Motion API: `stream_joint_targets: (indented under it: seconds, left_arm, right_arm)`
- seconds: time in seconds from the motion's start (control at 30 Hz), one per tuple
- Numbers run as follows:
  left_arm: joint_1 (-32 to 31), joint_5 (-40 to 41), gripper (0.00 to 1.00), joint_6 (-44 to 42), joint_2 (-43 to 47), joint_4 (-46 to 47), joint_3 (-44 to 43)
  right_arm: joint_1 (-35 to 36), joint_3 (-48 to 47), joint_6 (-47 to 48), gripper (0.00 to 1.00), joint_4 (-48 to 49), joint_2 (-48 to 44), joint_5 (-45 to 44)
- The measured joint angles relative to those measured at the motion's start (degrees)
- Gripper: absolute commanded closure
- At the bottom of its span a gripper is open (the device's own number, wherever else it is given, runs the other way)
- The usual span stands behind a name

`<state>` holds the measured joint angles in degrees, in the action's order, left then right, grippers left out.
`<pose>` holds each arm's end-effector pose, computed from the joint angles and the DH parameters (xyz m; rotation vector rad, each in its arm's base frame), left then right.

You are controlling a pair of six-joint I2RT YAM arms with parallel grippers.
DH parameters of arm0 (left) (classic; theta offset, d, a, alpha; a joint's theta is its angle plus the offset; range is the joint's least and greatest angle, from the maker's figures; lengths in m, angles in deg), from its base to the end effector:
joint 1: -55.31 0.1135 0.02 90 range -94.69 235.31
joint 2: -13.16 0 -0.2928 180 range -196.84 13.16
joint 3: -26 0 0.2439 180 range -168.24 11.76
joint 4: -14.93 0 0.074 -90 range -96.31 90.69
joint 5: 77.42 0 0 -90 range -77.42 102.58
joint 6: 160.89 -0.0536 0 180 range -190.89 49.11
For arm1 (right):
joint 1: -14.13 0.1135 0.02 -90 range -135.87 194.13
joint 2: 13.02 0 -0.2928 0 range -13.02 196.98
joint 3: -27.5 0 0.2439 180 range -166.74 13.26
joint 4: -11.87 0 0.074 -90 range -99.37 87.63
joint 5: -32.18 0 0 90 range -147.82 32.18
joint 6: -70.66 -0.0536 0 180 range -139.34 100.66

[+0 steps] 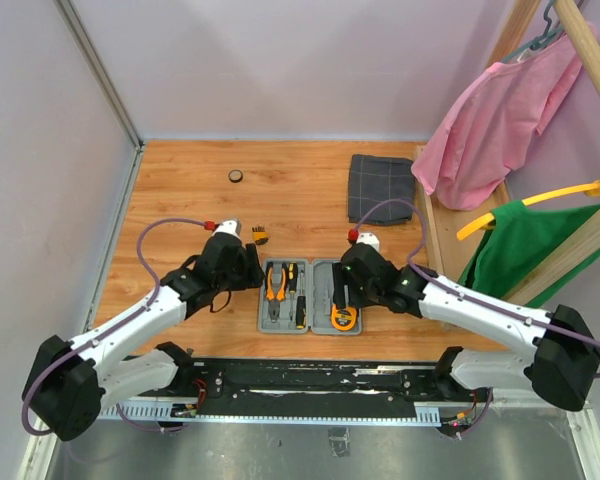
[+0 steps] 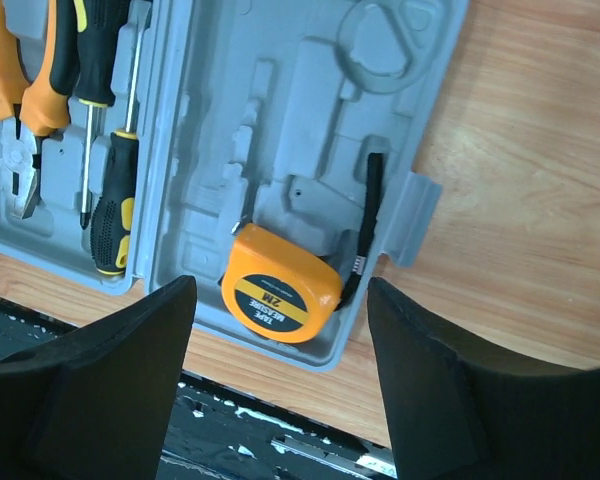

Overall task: Sort the tools into containers
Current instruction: Adjust the engineering item in the storage box.

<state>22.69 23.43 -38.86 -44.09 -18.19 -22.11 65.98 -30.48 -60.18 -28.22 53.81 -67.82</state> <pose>0.1706 -0.0972 0.2358 -0.0855 2.3179 -0.3624 0.1488 0.1744 0.2496 -0.1568 2.4725 0.5213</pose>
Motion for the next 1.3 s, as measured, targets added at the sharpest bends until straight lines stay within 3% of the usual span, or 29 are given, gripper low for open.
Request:
stream_joint_targets:
  seconds: [0.2, 0.77, 1.0, 1.3]
  left_arm:
    - [-3.82, -1.38, 0.51, 1.66, -3.45, 4.09, 4.33]
    - [-4.9, -5.01, 0.69, 2.95, -7.48, 9.14, 8.72]
    - [-5.07, -5.75, 0.83, 3.08, -7.5, 10.69, 9.2]
    - [-5.11, -5.95, 0.87, 4.13, -7.28, 12.15, 9.9]
  right_arm:
    - [2.71, -1.86, -0.76, 0.29, -0.15, 4.02, -1.81]
    - [2.71, -2.93, -0.26, 0.32, -0.24, 5.97, -2.01]
    - [3.48, -4.63, 0.02, 0.4, -1.55, 7.28, -2.21]
    - [7.39, -8.22, 1.68, 0.49, -1.92, 13.86, -4.63]
